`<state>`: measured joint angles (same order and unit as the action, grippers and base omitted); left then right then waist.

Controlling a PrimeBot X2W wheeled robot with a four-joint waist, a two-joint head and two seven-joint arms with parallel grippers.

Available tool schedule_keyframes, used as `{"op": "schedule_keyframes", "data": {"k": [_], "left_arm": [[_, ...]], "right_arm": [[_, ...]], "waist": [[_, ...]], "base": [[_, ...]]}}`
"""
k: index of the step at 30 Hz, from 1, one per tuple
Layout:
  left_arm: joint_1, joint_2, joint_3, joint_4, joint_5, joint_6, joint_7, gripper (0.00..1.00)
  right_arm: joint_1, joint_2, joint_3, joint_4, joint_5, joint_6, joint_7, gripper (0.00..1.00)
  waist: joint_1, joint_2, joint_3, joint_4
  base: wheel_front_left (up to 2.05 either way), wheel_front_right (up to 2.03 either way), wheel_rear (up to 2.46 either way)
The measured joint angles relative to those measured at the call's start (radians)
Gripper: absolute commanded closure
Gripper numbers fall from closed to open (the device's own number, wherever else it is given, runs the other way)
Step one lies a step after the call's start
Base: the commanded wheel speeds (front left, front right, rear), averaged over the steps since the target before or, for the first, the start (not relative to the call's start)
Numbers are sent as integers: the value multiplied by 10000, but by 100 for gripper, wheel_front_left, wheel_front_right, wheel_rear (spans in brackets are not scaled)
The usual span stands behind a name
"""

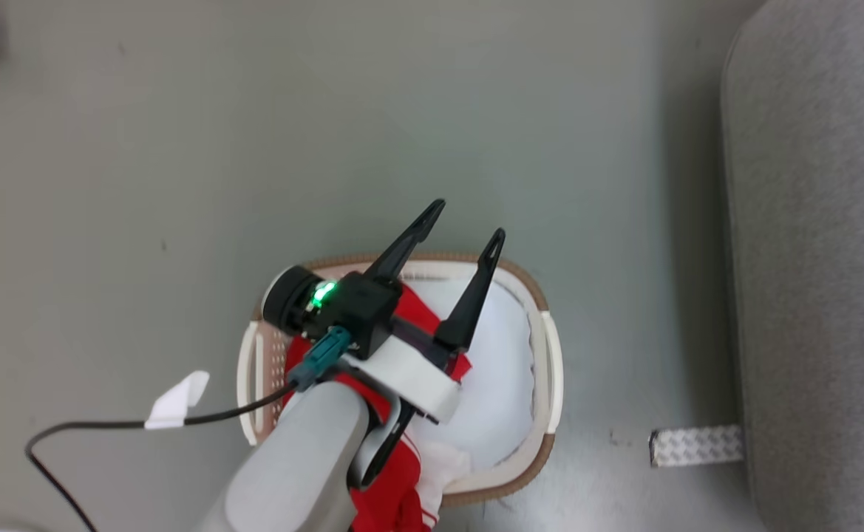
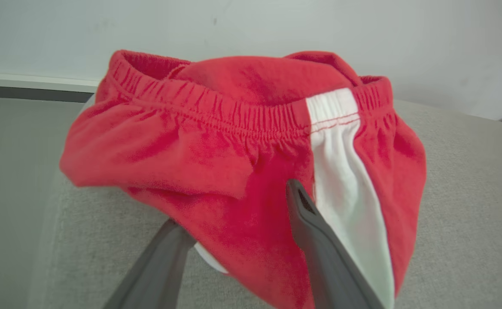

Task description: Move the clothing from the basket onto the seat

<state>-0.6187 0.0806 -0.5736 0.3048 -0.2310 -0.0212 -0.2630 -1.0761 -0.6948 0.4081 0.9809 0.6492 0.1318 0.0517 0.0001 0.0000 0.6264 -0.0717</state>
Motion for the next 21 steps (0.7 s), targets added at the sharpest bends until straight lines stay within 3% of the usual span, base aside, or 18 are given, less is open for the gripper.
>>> {"op": "schedule_keyframes", "data": {"k": [7, 15, 21], "left_arm": [[956, -4, 464, 15, -322, -35, -10, 0], [2435, 351, 1666, -199, -729, 144, -12, 0], [3233, 520, 2598, -479, -855, 642, -12, 0]], "right_arm": [[623, -221, 1659, -681, 372, 0, 163, 0], [1393, -662, 3149, -2940, 1103, 0, -913, 0], [2340, -499, 2771, -4299, 1329, 0, -2023, 0]], "waist": [[-1, 0, -1502, -87], [-4, 0, -3902, -255], [-5, 0, -5240, -244]], "base": [[0, 0, 0], [0, 0, 0], [0, 0, 0]]}}
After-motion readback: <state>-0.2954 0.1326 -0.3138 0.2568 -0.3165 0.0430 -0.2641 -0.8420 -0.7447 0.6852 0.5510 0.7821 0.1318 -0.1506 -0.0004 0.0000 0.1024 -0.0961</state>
